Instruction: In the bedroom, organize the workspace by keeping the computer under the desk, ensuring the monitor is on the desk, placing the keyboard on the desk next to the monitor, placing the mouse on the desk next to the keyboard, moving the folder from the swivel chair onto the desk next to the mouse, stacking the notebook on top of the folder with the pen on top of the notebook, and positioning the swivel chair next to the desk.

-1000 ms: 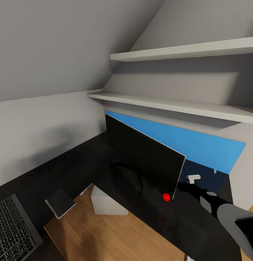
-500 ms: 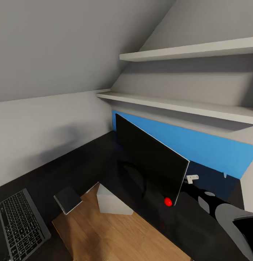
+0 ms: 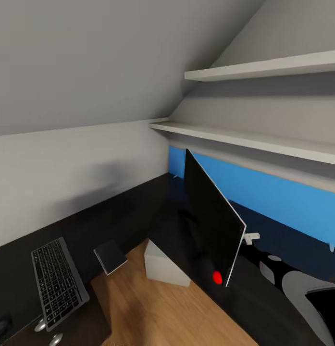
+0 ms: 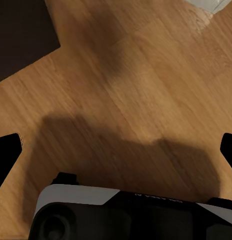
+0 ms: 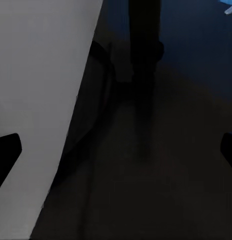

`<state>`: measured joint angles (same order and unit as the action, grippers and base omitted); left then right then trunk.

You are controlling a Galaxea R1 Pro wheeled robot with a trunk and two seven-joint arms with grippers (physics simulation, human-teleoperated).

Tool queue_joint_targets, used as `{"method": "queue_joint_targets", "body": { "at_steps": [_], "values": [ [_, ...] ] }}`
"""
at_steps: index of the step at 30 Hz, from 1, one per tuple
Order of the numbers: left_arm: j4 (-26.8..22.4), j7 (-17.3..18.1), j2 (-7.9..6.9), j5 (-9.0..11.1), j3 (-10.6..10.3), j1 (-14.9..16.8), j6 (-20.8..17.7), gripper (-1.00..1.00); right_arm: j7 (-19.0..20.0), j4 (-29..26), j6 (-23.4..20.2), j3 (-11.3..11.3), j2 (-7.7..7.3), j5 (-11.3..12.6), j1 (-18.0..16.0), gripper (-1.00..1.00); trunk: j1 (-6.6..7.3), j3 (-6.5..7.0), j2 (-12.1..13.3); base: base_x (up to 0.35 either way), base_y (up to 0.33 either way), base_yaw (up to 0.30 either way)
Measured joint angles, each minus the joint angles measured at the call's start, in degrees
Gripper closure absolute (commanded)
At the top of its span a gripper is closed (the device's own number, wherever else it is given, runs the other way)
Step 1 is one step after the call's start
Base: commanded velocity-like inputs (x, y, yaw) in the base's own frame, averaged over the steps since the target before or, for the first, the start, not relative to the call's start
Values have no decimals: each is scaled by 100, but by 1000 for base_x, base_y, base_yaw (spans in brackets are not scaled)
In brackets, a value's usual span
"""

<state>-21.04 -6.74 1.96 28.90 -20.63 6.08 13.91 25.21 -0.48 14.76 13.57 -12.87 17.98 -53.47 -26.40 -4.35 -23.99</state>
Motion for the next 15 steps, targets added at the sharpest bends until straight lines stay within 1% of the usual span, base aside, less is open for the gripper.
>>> {"method": "queue_joint_targets", "body": {
  "at_steps": [2, 5, 10, 15],
  "values": [
    [0, 3, 0, 0, 0, 0, -3, -100, 8, 0, -4, 7, 11, -7, 1, -100, 0, 0, 0, 0, 0, 189],
    [2, 5, 1, -1, 2, 1, -1, -100, 16, 4, -11, 7, 13, -8, 1, -100, 0, 0, 0, 0, 0, 77],
    [3, 1, -1, -2, 3, 2, 0, -100, 18, 5, -16, 0, 14, -8, 1, -100, 0, 0, 0, -7, 0, 14],
    [3, 1, -6, -2, 9, 2, 0, -100, 5, 5, -18, 1, 14, -11, 1, -100, -1, 0, 0, -76, 0, 2]
  ]
}}
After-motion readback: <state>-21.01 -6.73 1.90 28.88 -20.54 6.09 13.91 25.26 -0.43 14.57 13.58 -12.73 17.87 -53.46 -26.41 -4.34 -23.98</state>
